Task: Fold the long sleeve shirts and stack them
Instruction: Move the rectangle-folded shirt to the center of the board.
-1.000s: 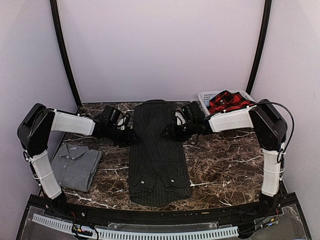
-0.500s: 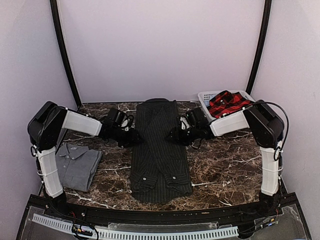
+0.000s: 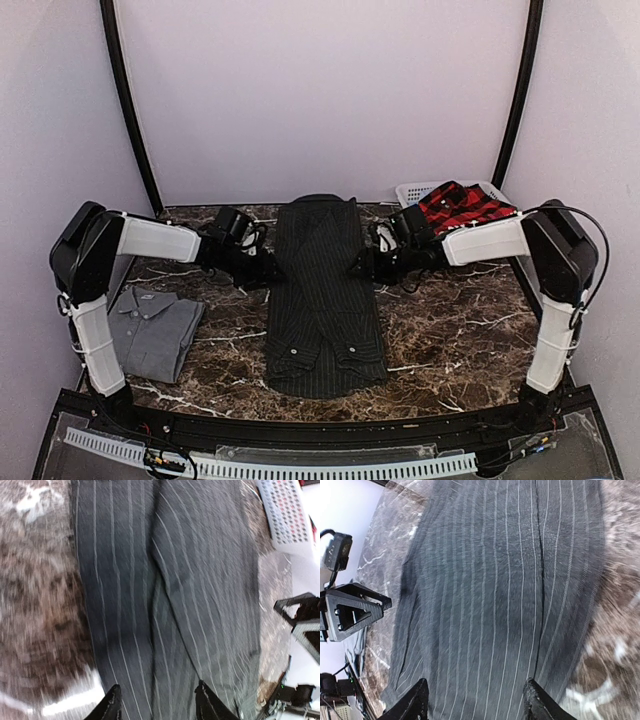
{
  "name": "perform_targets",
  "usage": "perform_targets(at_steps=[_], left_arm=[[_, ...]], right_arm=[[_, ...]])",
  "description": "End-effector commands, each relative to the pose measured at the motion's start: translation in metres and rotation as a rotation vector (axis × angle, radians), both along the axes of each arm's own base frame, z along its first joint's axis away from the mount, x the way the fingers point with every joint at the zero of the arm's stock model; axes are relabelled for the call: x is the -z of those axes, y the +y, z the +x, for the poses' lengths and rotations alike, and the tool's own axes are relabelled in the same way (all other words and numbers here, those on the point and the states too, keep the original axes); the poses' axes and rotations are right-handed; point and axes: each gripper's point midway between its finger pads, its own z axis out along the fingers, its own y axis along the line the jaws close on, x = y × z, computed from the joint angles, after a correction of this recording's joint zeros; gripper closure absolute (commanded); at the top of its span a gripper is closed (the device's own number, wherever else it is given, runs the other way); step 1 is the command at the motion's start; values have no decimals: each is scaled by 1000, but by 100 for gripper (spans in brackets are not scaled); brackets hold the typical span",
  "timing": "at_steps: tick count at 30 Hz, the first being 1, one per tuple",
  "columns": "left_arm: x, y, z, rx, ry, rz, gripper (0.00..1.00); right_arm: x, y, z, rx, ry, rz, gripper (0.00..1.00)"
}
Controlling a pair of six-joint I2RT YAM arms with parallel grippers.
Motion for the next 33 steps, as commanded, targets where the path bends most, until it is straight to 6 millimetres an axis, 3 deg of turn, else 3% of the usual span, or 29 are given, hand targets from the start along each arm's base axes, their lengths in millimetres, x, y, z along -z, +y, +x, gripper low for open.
perform_targets(at_steps=[1, 2, 9, 15, 24, 33], left_arm=[[-34, 1, -53, 95, 43, -49, 52], [-40, 1, -62, 113, 42, -59, 53], [-24, 13, -141, 202, 178, 3, 58], [-20, 6, -193, 277, 262, -32, 63], [4, 8, -233, 307, 360, 3, 65], [20, 15, -255, 313, 423, 68, 70]], right_arm=[[-33, -20, -34, -27, -45, -20, 39], [-31, -22, -46, -38, -36, -25, 40], [-10, -40, -121, -91, 66, -73, 42], [-7, -49, -154, -112, 116, -73, 45], [13, -51, -185, -140, 189, -87, 45], [29, -53, -201, -155, 236, -95, 45]])
